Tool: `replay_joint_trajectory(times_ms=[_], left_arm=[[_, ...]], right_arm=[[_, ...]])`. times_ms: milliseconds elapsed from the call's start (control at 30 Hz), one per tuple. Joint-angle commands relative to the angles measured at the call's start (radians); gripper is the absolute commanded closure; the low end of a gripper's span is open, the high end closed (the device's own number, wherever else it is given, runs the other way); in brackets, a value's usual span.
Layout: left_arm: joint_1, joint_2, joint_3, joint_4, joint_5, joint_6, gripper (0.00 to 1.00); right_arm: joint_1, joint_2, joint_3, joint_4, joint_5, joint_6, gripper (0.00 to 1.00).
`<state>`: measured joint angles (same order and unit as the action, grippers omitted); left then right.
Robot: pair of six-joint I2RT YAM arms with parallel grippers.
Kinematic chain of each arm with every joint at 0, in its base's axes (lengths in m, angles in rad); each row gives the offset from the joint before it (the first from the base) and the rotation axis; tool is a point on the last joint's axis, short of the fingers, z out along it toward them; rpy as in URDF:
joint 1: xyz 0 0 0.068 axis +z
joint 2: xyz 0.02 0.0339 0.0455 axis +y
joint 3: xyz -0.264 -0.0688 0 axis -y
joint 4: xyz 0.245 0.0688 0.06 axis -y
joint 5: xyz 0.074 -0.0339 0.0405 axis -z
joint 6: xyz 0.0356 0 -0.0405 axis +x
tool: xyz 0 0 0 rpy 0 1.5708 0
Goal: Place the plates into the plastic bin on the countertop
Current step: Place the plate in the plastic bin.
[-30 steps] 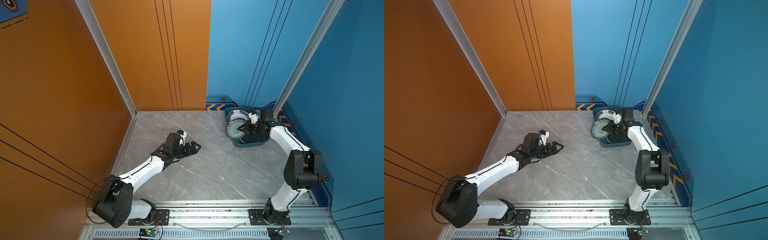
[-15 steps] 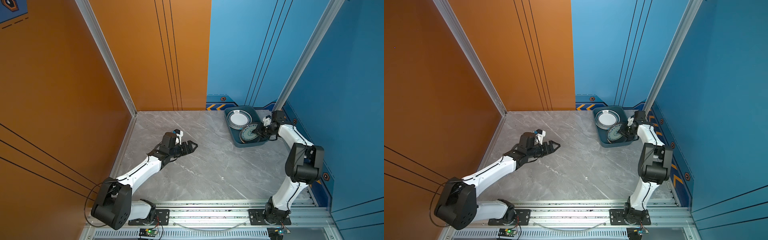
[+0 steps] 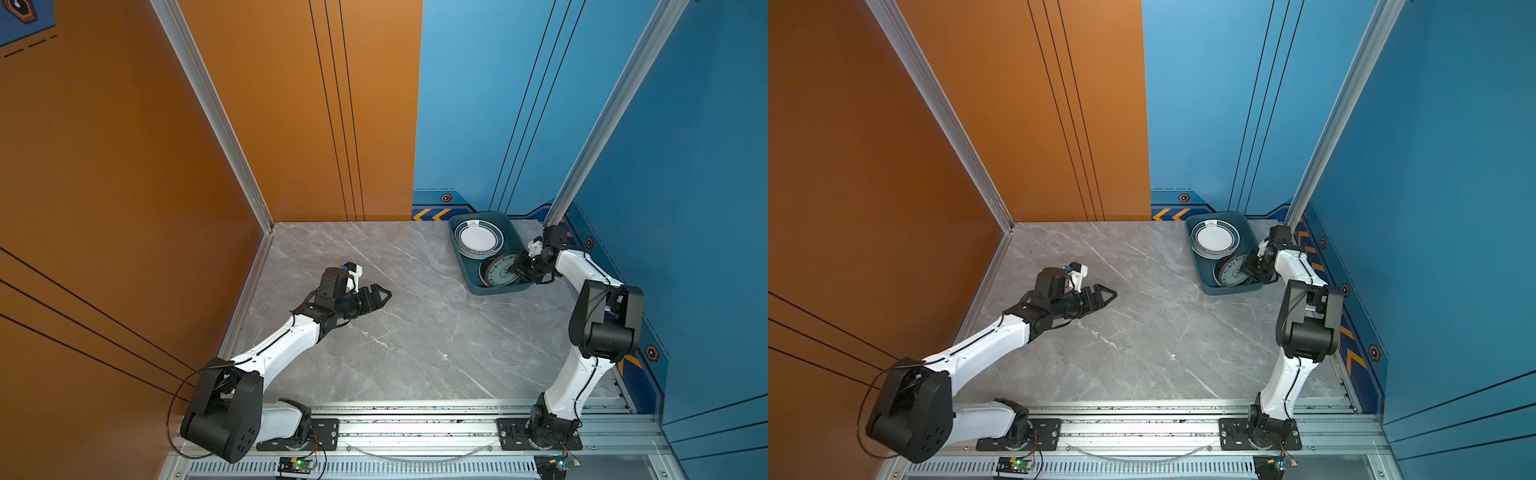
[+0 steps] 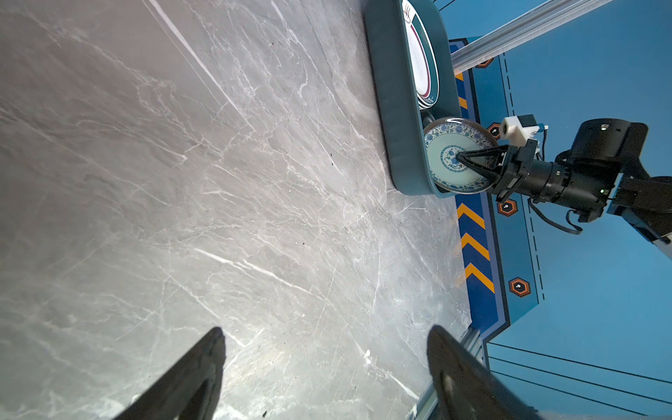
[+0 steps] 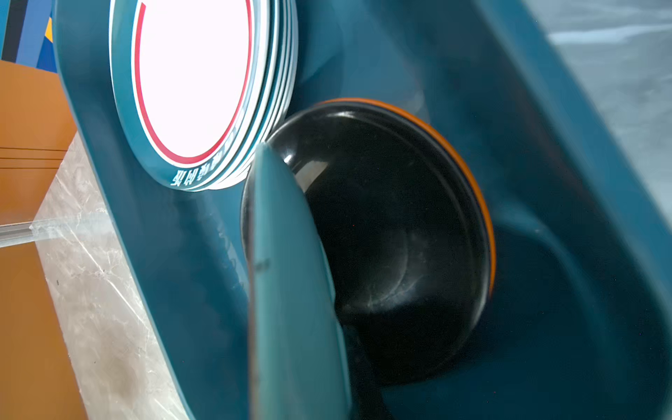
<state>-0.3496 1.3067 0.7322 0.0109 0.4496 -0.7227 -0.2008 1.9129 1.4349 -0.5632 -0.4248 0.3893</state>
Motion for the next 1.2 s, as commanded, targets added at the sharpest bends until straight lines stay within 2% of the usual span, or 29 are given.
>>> replay_joint_trajectory(times_ms=[0,167,367,533,1000,1167], left_arm=[[0.009,-0.023,-0.019,-0.003,0.027,0.025,0.12],[0.011,-0.024,-0.022,0.001,0.029,0.022,0.12],[0.011,-0.030,-0.023,-0.003,0.028,0.022,0.12],[0.011,-0.030,-0.019,-0.005,0.028,0.020,0.13],[0.011,-0.034,-0.015,-0.017,0.022,0.024,0.13],[0.011,-0.034,-0.010,-0.023,0.019,0.025,0.13]], right_arm=[[-0.006,0.000,-0.004,-0.045,0.053,-0.018,0.84],[-0.006,-0.008,0.000,-0.063,0.095,-0.023,0.59],[-0.005,-0.017,0.011,-0.087,0.145,-0.032,0.46],[0.001,-0.039,0.015,-0.104,0.202,-0.042,0.42],[0.057,-0.135,0.041,-0.171,0.427,-0.091,0.41],[0.086,-0.179,0.041,-0.192,0.437,-0.098,0.42]])
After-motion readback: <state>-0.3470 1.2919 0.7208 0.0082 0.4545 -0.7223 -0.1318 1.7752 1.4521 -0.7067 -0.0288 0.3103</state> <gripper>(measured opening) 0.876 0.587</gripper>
